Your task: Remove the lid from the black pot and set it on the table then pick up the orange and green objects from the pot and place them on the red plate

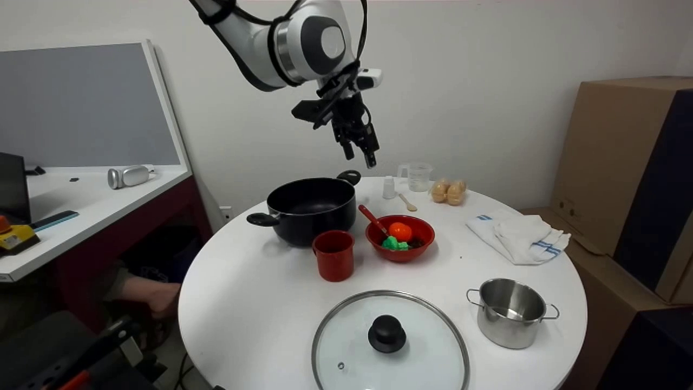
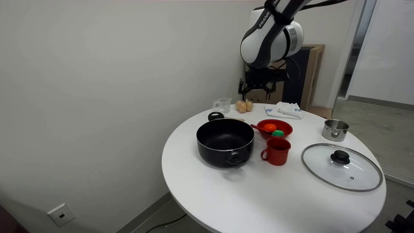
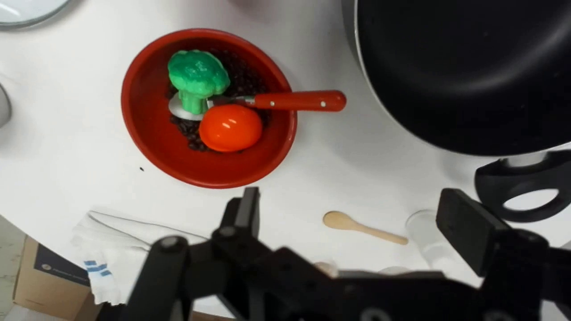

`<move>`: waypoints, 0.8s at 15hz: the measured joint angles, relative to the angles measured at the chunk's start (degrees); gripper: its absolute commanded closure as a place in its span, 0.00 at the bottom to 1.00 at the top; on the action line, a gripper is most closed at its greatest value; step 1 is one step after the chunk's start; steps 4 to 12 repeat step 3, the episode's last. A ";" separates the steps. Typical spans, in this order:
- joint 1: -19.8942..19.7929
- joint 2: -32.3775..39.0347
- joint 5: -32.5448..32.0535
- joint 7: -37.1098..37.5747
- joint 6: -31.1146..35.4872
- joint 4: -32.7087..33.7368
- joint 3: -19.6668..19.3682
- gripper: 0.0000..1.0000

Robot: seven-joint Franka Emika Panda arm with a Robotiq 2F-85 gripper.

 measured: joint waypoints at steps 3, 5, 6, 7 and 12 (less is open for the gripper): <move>0.05 -3.14 0.00 -3.21 -2.41 -2.59 1.36 0.00; 0.05 -3.14 0.00 -3.21 -2.41 -2.59 1.36 0.00; 0.05 -3.14 0.00 -3.21 -2.41 -2.59 1.36 0.00; 0.05 -3.14 0.00 -3.21 -2.41 -2.59 1.36 0.00; 0.05 -3.14 0.00 -3.21 -2.41 -2.59 1.36 0.00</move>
